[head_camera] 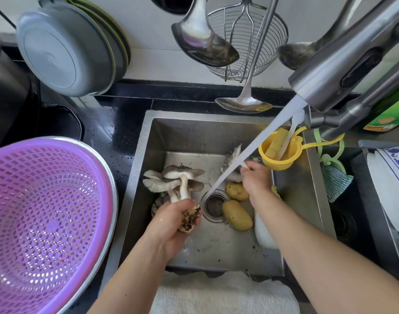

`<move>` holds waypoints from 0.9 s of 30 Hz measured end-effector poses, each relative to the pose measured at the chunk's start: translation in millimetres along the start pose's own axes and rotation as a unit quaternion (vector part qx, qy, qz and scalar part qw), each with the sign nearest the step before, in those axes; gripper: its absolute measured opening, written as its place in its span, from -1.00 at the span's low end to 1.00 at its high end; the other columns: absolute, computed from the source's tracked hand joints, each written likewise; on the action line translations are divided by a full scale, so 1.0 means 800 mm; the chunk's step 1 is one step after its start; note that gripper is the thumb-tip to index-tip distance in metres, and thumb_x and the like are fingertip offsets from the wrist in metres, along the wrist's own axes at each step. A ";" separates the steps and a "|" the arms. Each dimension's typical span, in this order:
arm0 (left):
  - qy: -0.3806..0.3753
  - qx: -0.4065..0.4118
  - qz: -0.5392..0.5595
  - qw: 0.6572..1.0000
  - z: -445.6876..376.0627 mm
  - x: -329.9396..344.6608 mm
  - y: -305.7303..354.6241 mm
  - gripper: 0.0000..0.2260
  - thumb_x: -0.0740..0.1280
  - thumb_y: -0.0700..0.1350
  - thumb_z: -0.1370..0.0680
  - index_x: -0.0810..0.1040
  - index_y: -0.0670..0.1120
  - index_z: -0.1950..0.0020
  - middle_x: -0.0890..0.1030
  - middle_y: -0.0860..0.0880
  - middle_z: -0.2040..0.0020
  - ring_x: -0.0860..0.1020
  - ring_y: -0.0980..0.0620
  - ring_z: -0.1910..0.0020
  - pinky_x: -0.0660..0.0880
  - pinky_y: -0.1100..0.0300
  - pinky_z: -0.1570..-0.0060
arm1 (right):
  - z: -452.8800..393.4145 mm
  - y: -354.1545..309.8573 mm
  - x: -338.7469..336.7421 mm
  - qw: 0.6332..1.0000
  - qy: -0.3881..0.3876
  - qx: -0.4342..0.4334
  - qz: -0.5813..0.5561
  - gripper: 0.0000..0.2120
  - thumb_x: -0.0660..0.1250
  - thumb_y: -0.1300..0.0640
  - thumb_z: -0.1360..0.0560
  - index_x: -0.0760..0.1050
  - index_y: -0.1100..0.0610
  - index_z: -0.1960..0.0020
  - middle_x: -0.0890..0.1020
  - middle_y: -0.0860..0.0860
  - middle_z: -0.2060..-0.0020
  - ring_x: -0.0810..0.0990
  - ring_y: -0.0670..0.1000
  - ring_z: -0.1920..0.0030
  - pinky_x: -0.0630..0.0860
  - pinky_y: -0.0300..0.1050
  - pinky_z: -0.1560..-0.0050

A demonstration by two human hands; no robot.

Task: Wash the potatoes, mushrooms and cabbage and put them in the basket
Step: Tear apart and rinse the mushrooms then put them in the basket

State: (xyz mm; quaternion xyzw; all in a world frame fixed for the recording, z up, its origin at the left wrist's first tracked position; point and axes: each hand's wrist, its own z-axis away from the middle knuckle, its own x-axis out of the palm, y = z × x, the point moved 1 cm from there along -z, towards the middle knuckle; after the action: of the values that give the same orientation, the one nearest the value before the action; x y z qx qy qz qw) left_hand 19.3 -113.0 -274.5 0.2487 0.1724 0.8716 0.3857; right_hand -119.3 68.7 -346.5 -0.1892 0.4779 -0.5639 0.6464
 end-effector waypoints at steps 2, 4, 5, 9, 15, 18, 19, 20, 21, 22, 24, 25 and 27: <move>-0.021 0.008 0.008 1.000 0.004 0.004 0.002 -0.87 0.42 -0.18 -0.62 0.58 -0.19 -0.13 0.58 -0.11 0.21 0.59 -0.01 0.28 0.50 0.16 0.27 | -0.024 0.007 -0.003 0.999 -0.008 0.006 0.042 -0.69 0.34 0.30 -0.59 0.63 0.11 -0.29 0.65 0.02 -0.10 0.61 0.11 -0.11 0.58 0.07 -0.25; -0.040 0.007 0.023 0.999 0.008 0.006 0.003 -0.78 0.38 0.03 -0.65 0.61 -0.11 -0.14 0.56 -0.09 0.24 0.58 -0.02 0.28 0.46 0.13 0.22 | -0.043 0.020 -0.003 0.995 -0.033 0.040 0.084 -0.58 0.35 0.32 -0.57 0.55 0.06 -0.39 0.61 0.06 -0.29 0.58 0.15 -0.25 0.54 0.08 -0.32; -0.046 0.002 0.034 0.998 0.009 0.007 0.003 -0.75 0.35 0.08 -0.66 0.61 -0.09 -0.13 0.56 -0.09 0.24 0.58 -0.03 0.28 0.45 0.12 0.20 | -0.049 0.027 -0.003 0.993 -0.042 0.053 0.100 -0.54 0.35 0.31 -0.58 0.49 0.05 -0.45 0.56 0.06 -0.37 0.56 0.17 -0.31 0.52 0.06 -0.34; -0.048 0.012 0.047 0.998 0.008 0.005 0.000 -0.82 0.33 -0.06 -0.67 0.66 -0.13 -0.14 0.61 -0.09 0.16 0.61 -0.03 0.23 0.49 0.08 0.14 | -0.010 0.026 -0.010 0.990 -0.010 -0.001 0.138 -0.51 0.28 0.33 -0.58 0.43 0.06 -0.48 0.53 0.09 -0.40 0.52 0.16 -0.37 0.49 0.10 -0.36; -0.070 0.074 -0.066 0.993 0.008 0.007 -0.009 -0.73 0.34 -0.30 -0.62 0.60 -0.20 -0.32 0.73 -0.22 -0.12 0.72 -0.19 -0.09 0.63 -0.11 -0.13 | 0.165 -0.005 -0.002 0.966 -0.256 0.022 0.025 -0.80 0.37 -0.14 -0.59 0.62 -0.05 -0.11 0.71 -0.12 -0.01 0.66 -0.10 -0.04 0.54 -0.12 -0.06; -0.056 0.112 -0.145 0.981 0.010 0.010 -0.016 -0.69 0.31 -0.37 -0.60 0.61 -0.14 -0.29 0.73 -0.23 -0.12 0.70 -0.22 -0.16 0.57 -0.28 -0.27 | 0.187 -0.008 0.015 0.967 -0.236 0.082 -0.045 -0.79 0.43 -0.14 -0.55 0.67 -0.01 0.00 0.75 -0.12 0.13 0.69 -0.12 0.05 0.52 -0.20 0.07; -0.058 0.116 -0.161 0.978 0.010 0.010 -0.017 -0.68 0.31 -0.39 -0.59 0.61 -0.13 -0.29 0.73 -0.23 -0.11 0.70 -0.22 -0.16 0.56 -0.29 -0.27 | 0.188 -0.010 0.018 0.968 -0.223 0.094 -0.066 -0.82 0.45 -0.09 -0.55 0.69 0.00 0.01 0.76 -0.11 0.15 0.70 -0.12 0.07 0.52 -0.22 0.10; -0.062 0.117 -0.175 0.976 0.011 0.010 -0.018 -0.67 0.31 -0.40 -0.58 0.61 -0.13 -0.28 0.73 -0.22 -0.11 0.70 -0.21 -0.16 0.57 -0.29 -0.27 | 0.188 -0.012 0.020 0.968 -0.217 0.101 -0.079 -0.86 0.46 -0.04 -0.55 0.69 0.01 -0.01 0.76 -0.11 0.14 0.70 -0.13 0.07 0.52 -0.24 0.13; -0.068 0.114 -0.184 0.974 0.013 0.009 -0.017 -0.66 0.30 -0.42 -0.58 0.61 -0.14 -0.28 0.73 -0.22 -0.10 0.71 -0.20 -0.15 0.58 -0.26 -0.26 | 0.187 -0.014 0.021 0.967 -0.213 0.105 -0.087 -0.88 0.46 0.01 -0.55 0.69 0.03 -0.03 0.76 -0.09 0.12 0.70 -0.11 0.06 0.52 -0.25 0.15; -0.077 0.104 -0.184 0.974 0.015 0.008 -0.016 -0.65 0.30 -0.43 -0.58 0.60 -0.14 -0.30 0.73 -0.22 -0.11 0.71 -0.20 -0.15 0.59 -0.22 -0.24 | 0.185 -0.015 0.021 0.967 -0.211 0.108 -0.089 -0.89 0.46 0.07 -0.56 0.69 0.05 -0.05 0.76 -0.06 0.11 0.71 -0.09 0.06 0.52 -0.26 0.17; -0.109 0.064 -0.161 0.979 0.016 0.003 -0.012 -0.63 0.30 -0.44 -0.59 0.58 -0.16 -0.34 0.71 -0.27 -0.15 0.69 -0.23 -0.18 0.61 -0.13 -0.18 | 0.179 -0.015 0.017 0.967 -0.213 0.106 -0.093 -0.90 0.48 0.13 -0.55 0.69 0.10 -0.05 0.76 -0.02 0.12 0.71 -0.07 0.13 0.50 -0.30 0.26; -0.128 0.036 -0.144 0.981 0.016 0.001 -0.009 -0.64 0.30 -0.44 -0.60 0.58 -0.18 -0.35 0.69 -0.30 -0.19 0.68 -0.25 -0.20 0.61 -0.08 -0.14 | 0.177 -0.016 0.015 0.966 -0.216 0.103 -0.096 -0.90 0.49 0.13 -0.54 0.69 0.12 -0.03 0.77 -0.01 0.13 0.70 -0.10 0.18 0.49 -0.34 0.33; -0.152 -0.018 -0.119 0.981 0.016 -0.001 -0.003 -0.67 0.30 -0.43 -0.60 0.60 -0.24 -0.33 0.66 -0.34 -0.22 0.68 -0.25 -0.18 0.63 -0.02 -0.05 | 0.174 -0.015 0.013 0.966 -0.218 0.097 -0.100 -0.90 0.51 0.14 -0.52 0.69 0.15 0.01 0.77 0.01 0.16 0.68 -0.14 0.26 0.46 -0.41 0.41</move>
State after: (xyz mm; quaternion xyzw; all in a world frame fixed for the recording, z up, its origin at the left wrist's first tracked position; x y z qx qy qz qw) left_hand 28.4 -110.9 -265.9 0.3488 0.1244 0.7748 0.5124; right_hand -11.3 15.2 -275.7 -0.2905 0.2468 -0.6146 0.6906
